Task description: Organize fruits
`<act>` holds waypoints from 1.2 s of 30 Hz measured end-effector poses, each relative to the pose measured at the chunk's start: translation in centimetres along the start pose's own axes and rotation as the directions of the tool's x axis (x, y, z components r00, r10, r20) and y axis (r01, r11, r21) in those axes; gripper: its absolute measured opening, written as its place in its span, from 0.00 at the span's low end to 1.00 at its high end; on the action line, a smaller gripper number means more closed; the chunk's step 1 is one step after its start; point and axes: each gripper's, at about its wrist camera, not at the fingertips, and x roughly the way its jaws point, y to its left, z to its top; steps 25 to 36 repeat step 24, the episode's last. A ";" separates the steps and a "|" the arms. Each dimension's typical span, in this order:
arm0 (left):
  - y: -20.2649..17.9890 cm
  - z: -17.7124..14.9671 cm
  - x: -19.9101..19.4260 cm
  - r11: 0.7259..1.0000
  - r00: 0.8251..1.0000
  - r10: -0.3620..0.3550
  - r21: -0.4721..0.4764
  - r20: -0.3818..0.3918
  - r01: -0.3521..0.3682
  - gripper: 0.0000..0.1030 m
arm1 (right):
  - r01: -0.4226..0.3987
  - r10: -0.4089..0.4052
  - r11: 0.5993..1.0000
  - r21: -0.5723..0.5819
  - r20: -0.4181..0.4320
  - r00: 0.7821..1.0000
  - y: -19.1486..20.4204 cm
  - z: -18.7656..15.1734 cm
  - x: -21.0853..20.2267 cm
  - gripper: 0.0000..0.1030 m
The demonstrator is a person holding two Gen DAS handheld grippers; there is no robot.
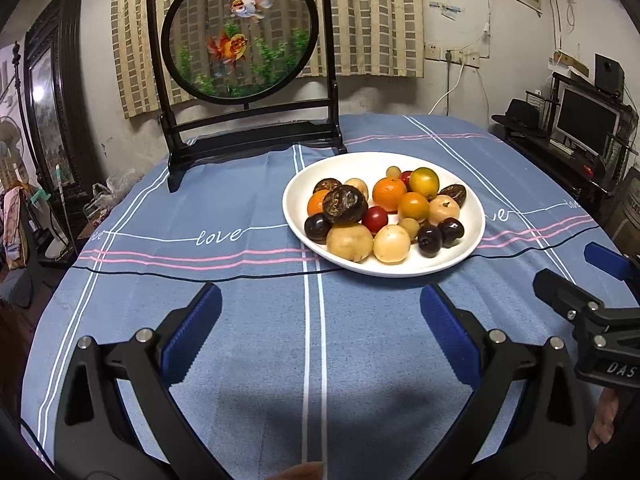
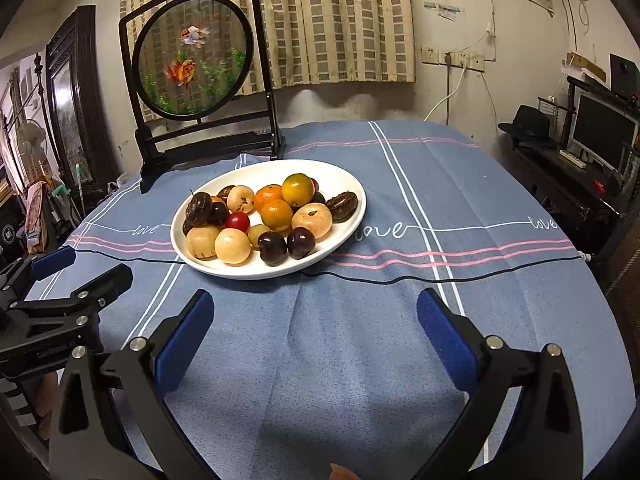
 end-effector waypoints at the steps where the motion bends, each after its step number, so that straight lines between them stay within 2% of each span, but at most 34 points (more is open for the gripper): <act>1: -0.1 0.0 -0.1 1.000 1.000 -0.002 0.004 0.003 0.002 0.98 | 0.000 0.000 1.000 -0.001 0.000 1.000 0.0 0.0 0.0 0.99; 9: -0.3 -0.1 -0.3 0.999 0.999 -0.040 0.014 0.004 0.040 0.98 | 0.002 -0.002 1.000 -0.002 -0.004 1.000 -0.1 -0.1 0.0 0.99; 13: -0.4 -0.3 -1.3 1.000 0.997 -0.009 0.028 0.080 0.007 0.98 | 0.003 -0.003 1.000 -0.001 -0.002 1.000 -0.1 -0.1 -0.1 0.99; 15: -0.5 -0.3 -1.4 1.000 0.996 -0.012 0.030 0.085 0.009 0.98 | 0.004 -0.004 1.000 0.000 0.000 1.000 -0.1 -0.1 -0.1 0.99; 36: -0.4 -0.1 -1.1 0.999 0.998 -0.021 0.025 0.062 0.019 0.98 | 0.004 -0.004 1.000 0.000 0.000 1.000 -0.1 -0.1 -0.1 0.99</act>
